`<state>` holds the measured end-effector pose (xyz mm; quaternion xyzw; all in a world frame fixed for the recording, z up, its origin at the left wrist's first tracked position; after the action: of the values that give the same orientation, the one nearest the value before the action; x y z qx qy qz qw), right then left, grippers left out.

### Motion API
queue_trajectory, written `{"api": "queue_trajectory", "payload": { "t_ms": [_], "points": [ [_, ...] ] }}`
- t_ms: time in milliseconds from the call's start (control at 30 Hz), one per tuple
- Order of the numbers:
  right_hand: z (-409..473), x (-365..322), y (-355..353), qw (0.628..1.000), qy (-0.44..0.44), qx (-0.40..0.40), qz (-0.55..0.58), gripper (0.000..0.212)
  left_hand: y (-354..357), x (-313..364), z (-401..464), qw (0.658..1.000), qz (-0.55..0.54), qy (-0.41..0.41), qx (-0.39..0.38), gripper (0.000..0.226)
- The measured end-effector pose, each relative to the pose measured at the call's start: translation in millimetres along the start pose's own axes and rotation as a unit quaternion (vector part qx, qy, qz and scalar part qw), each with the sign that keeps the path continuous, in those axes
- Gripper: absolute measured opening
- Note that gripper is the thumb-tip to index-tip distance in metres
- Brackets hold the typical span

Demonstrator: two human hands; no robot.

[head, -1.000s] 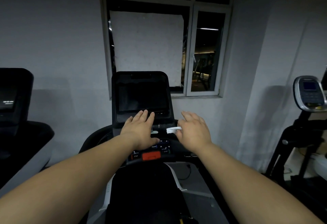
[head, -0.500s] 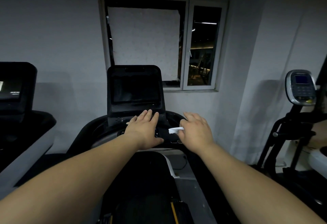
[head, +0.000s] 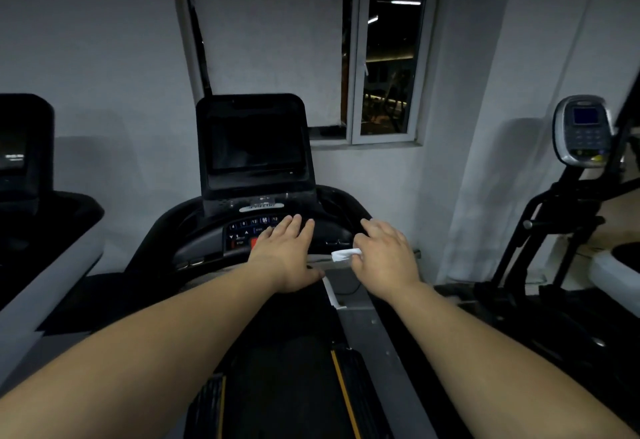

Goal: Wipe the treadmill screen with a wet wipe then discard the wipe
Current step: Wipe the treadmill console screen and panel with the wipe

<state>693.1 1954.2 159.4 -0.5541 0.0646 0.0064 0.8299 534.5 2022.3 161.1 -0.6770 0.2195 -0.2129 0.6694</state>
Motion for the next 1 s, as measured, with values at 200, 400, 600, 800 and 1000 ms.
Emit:
{"api": "queue_trajectory", "payload": {
  "t_ms": [200, 400, 600, 800, 1000],
  "points": [
    [-32, 6, 46, 0.999, 0.016, -0.049, -0.013, 0.027, 55, 6, -3, 0.999, -0.010, 0.017, -0.040, 0.106],
    [-61, 11, 87, 0.995, 0.036, -0.089, -0.010, 0.028, 110, 11, -7, 0.996, -0.024, 0.029, -0.081, 0.106],
    [-103, 19, 154, 0.992, 0.050, -0.116, 0.000, 0.024, 193, 17, -17, 0.989, -0.043, 0.035, -0.135, 0.107],
    [-143, 31, 227, 0.984, 0.075, -0.160, 0.015, 0.022, 277, 26, -19, 0.978, -0.057, 0.041, -0.197, 0.108],
    [-186, 43, 293, 0.970, 0.096, -0.223, 0.029, 0.027, 355, 39, -23, 0.965, -0.067, 0.049, -0.248, 0.109]
  ]
}}
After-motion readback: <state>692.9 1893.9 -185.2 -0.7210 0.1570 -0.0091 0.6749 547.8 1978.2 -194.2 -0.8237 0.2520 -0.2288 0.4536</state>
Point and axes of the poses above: each hand's wrist, its own z-axis towards the middle knuckle, its own y-axis out of the palm, x = y × z, the point moved 7 cm from there along z, towards the middle knuckle, and after that the axes turned 4 degrees about -x, right-handed, at the moved point
